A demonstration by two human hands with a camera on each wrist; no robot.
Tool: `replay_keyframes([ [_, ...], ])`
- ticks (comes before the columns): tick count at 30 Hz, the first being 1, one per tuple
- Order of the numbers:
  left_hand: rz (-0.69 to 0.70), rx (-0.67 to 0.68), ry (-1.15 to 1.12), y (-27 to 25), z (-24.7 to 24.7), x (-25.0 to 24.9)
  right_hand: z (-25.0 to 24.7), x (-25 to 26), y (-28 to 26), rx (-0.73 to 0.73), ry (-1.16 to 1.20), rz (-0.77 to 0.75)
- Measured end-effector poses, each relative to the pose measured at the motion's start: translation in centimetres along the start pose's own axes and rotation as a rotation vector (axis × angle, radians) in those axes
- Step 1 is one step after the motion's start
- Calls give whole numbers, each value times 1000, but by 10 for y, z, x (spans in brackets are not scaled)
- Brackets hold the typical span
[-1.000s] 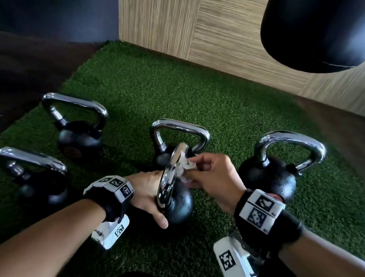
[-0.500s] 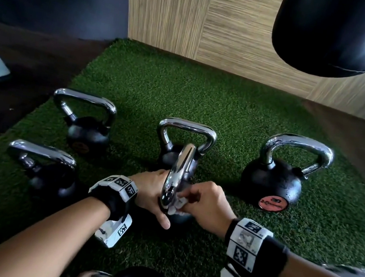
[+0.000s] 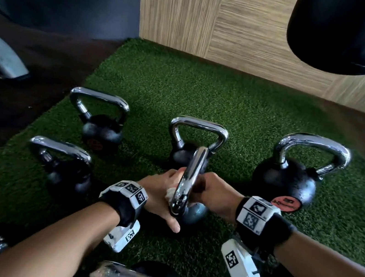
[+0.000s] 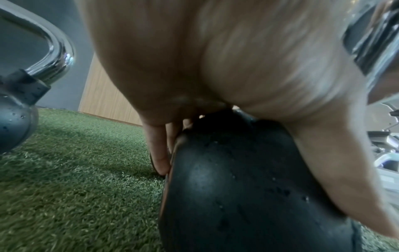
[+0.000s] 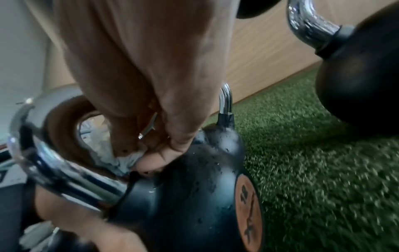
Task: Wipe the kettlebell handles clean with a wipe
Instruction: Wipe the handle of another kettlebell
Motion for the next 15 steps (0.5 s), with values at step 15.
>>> replay_keyframes([
  [15, 142, 14, -2, 0, -9, -15, 4, -15, -6, 162, 796, 338],
])
Point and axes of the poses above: each hand's wrist, its own y-axis towards the middle knuckle, its own z-axis out of the palm, x = y × z, the point moved 5 cm from there along y, towards the middle knuckle, and after that the axes turned 13 degrees about -x, right-handed, at the moved point
